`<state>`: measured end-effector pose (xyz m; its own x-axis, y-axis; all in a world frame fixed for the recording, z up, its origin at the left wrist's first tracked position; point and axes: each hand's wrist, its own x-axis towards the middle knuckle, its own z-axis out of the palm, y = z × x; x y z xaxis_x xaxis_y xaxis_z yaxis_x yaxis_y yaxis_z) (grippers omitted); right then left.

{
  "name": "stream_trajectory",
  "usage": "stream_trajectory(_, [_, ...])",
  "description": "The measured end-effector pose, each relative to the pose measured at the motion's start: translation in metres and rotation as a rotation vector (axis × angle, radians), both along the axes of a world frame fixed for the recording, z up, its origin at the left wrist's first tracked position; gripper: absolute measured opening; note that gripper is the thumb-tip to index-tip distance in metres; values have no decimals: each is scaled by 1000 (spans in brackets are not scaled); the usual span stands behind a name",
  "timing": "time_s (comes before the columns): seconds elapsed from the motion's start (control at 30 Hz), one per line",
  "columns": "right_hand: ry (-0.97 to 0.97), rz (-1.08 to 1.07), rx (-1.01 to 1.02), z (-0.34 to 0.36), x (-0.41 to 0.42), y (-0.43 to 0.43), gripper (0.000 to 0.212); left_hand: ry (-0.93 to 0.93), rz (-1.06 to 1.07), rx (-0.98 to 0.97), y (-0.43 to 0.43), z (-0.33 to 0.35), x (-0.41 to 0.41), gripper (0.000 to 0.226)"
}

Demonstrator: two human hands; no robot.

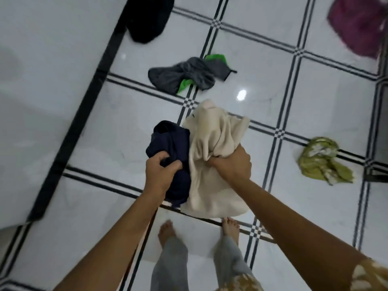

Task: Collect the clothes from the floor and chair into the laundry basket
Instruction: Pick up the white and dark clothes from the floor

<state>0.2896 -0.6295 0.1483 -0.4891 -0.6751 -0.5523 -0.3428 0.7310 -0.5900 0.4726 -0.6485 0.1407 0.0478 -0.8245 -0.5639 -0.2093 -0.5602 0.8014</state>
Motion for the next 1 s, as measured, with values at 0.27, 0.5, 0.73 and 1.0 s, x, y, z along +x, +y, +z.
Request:
stream_trajectory(0.27, [36,-51,-201,233,-86,-16,88,-32,-231,-119,-61,238,-91,24])
stream_trajectory(0.5, [-36,-71,-226,294,-198,-86,99,-1,-235,-119,-139,294,-238,21])
stream_trajectory(0.73, [266,427,-96,345,-311,-203,166,172,-222,13,-257,329,-376,12])
stream_trajectory(1.0, [641,422,-130,370,-469,-410,144,369,-406,-8,-470,354,-548,13])
